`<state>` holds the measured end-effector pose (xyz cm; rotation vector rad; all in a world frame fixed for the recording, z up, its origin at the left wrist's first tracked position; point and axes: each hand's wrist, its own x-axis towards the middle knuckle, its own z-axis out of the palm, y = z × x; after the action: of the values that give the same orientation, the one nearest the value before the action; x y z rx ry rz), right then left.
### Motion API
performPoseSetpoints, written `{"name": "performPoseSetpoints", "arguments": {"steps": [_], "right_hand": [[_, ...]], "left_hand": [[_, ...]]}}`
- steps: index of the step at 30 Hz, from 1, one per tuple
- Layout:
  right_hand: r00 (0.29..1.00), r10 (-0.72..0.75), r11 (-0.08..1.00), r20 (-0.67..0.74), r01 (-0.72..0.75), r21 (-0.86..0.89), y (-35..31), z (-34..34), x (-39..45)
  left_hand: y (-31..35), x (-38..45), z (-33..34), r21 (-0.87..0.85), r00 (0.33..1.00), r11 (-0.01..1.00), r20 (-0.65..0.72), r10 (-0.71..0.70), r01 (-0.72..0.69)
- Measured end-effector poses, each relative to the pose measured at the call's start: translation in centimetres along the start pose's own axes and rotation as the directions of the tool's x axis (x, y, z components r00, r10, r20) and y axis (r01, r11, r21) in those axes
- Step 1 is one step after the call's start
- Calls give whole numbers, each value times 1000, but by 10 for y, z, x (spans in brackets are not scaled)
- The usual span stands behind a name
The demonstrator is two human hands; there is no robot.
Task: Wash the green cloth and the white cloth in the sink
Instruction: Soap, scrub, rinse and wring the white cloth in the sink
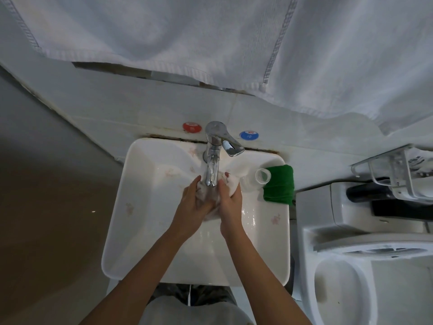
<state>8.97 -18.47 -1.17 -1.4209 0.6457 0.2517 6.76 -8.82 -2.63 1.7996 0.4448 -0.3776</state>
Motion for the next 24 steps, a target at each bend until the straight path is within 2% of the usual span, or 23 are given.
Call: {"name": "performPoseSetpoints", "arguments": {"steps": [3, 7, 12, 15, 17, 21, 24], "right_hand": [[1000, 25, 994, 13, -24, -104, 8, 6, -1], [998, 61, 993, -11, -61, -104, 11, 18, -13], [975, 209, 977, -80, -206, 54, 12, 19, -17], [987, 90, 993, -136, -99, -58, 11, 15, -13], [991, -17, 991, -134, -2, -136, 12, 12, -12], [989, -76, 990, -128, 60, -127, 20, 7, -10], [994, -99, 988, -51, 92, -124, 19, 5, -8]], "left_hand": [[5, -4, 7, 25, 995, 999, -93, 31, -29], [14, -9, 19, 107, 937, 988, -343, -64, 107], [21, -8, 24, 234, 929, 969, -370, 15, 77], [16, -7, 26, 272, 923, 962, -376, 77, 30], [13, -8, 27, 207, 919, 978, -385, 80, 1], [11, -11, 30, 133, 901, 990, -422, 103, -51], [8, -7, 25, 127, 904, 988, -408, 131, -86]]}}
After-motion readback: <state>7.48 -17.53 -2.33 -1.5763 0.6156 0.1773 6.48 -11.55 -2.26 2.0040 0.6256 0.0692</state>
